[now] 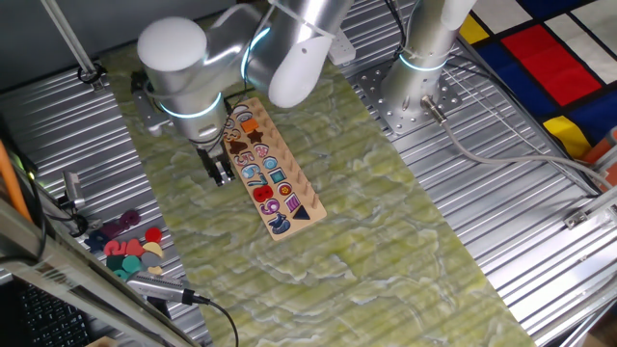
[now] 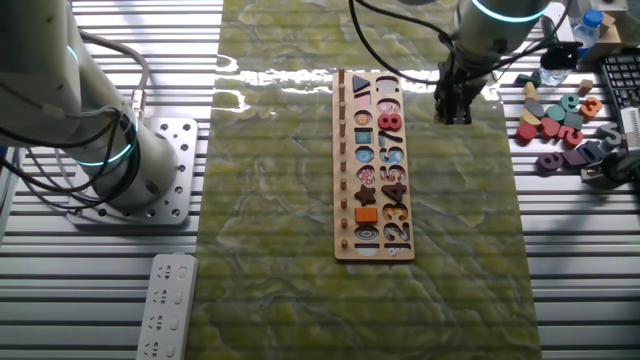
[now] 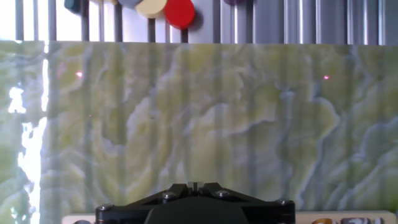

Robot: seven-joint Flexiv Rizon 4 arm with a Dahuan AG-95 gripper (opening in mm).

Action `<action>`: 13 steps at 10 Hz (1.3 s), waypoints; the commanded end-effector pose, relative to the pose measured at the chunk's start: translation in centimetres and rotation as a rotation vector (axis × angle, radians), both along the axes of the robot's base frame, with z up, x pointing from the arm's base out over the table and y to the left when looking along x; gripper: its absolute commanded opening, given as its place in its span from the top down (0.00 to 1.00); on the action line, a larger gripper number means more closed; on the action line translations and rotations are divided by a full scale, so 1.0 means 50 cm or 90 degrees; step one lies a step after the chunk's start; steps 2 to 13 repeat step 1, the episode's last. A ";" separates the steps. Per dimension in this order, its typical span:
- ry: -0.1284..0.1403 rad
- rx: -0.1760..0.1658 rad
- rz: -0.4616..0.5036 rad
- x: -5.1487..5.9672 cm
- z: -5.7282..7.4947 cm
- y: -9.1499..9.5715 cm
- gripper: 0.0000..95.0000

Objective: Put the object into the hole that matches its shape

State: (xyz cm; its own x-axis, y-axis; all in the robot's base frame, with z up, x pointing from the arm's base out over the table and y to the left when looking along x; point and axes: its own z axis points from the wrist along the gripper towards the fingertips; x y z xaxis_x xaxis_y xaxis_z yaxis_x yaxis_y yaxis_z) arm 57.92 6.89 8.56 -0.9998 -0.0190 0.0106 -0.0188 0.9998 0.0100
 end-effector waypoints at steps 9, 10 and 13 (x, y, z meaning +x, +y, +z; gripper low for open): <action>0.001 -0.002 -0.002 -0.002 0.001 0.005 1.00; 0.001 -0.002 -0.002 -0.002 0.001 0.005 1.00; 0.001 -0.002 -0.002 -0.002 0.001 0.005 1.00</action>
